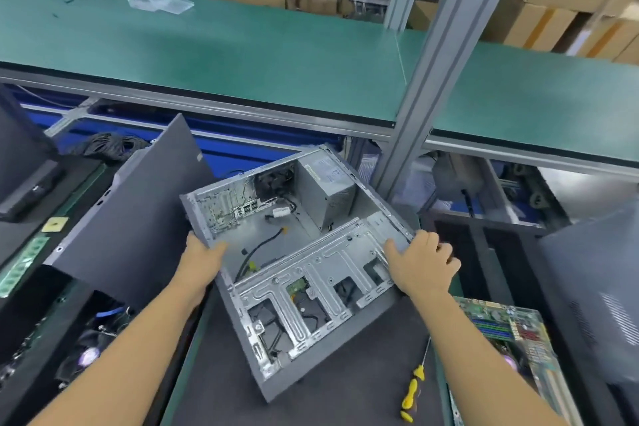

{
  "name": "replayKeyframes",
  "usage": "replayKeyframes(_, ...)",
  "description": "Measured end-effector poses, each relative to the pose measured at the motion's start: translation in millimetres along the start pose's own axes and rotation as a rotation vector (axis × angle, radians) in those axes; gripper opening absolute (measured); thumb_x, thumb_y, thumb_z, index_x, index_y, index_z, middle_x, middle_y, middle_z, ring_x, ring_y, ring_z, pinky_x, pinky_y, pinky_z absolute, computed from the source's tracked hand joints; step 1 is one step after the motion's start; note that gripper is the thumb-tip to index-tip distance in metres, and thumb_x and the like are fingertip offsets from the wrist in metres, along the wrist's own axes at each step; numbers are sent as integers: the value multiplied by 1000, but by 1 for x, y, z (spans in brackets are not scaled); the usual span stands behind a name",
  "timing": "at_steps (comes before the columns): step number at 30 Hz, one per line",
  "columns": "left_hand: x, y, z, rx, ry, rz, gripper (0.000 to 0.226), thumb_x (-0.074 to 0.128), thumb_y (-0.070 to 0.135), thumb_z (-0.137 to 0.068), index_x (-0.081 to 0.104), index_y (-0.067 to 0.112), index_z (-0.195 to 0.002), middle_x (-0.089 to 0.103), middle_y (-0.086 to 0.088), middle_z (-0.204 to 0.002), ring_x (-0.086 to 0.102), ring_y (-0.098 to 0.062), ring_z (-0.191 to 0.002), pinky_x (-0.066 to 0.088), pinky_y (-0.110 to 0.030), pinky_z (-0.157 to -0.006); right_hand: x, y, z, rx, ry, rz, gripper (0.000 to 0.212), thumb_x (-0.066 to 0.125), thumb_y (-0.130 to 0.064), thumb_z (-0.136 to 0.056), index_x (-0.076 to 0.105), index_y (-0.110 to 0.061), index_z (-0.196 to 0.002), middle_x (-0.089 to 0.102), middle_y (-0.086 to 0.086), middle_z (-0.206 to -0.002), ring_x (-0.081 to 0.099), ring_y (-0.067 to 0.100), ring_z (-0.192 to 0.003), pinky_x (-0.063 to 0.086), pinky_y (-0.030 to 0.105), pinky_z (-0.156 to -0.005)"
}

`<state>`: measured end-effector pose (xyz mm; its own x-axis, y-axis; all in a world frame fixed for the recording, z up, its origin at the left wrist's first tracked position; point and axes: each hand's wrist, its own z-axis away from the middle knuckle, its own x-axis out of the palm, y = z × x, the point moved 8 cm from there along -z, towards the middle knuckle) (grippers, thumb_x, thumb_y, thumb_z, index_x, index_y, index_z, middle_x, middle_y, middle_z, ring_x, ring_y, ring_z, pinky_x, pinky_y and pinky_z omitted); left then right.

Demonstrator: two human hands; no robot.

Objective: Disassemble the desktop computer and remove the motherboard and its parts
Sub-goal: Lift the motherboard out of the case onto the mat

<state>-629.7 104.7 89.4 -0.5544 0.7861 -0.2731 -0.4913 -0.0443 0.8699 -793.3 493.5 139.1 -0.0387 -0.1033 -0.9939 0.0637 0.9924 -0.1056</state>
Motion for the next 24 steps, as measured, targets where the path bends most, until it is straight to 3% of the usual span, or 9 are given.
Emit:
replayKeyframes(3,6,24,-31,56,-123,-74,44,54,15,-98,46,15,-142,60,-7,-131,61,-26,-114,48,-45,-102,-8,6,25,47,39,29,62,48,-67,-85,57,-7,-103,58,10,-105,51,33,-102,36,44,-86)
replayKeyframes(6,13,46,-50,101,-155,-154,31,53,15,-99,54,19,-130,63,-1,-118,60,-14,-97,46,-30,-82,-13,12,51,64,1,116,68,41,-75,-84,56,-10,-98,61,7,-101,56,30,-98,38,42,-84)
replayKeyframes(10,15,45,-69,-4,-5,-304,19,63,14,-93,48,12,-105,56,-7,-88,52,-20,-74,40,-29,-64,-5,26,64,65,-240,190,85,23,-85,-79,57,-15,-113,64,3,-116,57,27,-112,32,48,-96)
replayKeyframes(12,15,44,-69,-42,49,-417,20,62,14,-90,50,2,-99,54,-14,-82,51,-28,-69,41,-32,-63,0,32,55,109,-458,55,96,16,-87,-77,57,-16,-127,63,5,-127,57,29,-116,33,48,-95)
replayKeyframes(14,14,46,-69,-43,81,-457,17,58,12,-89,52,-1,-97,51,-13,-74,48,-26,-61,37,-30,-57,-1,27,37,138,-595,-109,101,17,-86,-79,50,-13,-140,56,8,-139,56,30,-119,38,43,-89)
replayKeyframes(17,12,48,-68,-30,115,-492,16,52,13,-91,51,2,-102,53,-14,-78,51,-28,-62,38,-27,-53,1,1,1,124,-557,-397,89,40,-73,-87,36,-9,-149,44,10,-151,47,30,-131,39,41,-99)
replayKeyframes(19,11,48,-67,-24,129,-508,17,51,13,-89,50,6,-105,55,-13,-83,53,-30,-66,40,-28,-54,15,-14,-12,168,-579,-563,77,55,-55,-88,38,-9,-148,48,11,-146,51,29,-125,43,40,-99)
replayKeyframes(21,11,46,-67,-20,135,-527,18,50,13,-89,50,7,-106,55,-12,-84,54,-29,-68,39,-28,-54,26,-22,-20,206,-575,-640,56,59,-34,-90,48,-5,-137,59,14,-131,59,28,-104,49,38,-85)
replayKeyframes(24,11,46,-68,-21,139,-547,20,50,11,-88,50,8,-108,55,-11,-85,54,-28,-68,39,-28,-53,30,-23,-27,188,-498,-606,30,50,-14,-89,60,-4,-116,65,11,-99,57,23,-76,48,28,-62)
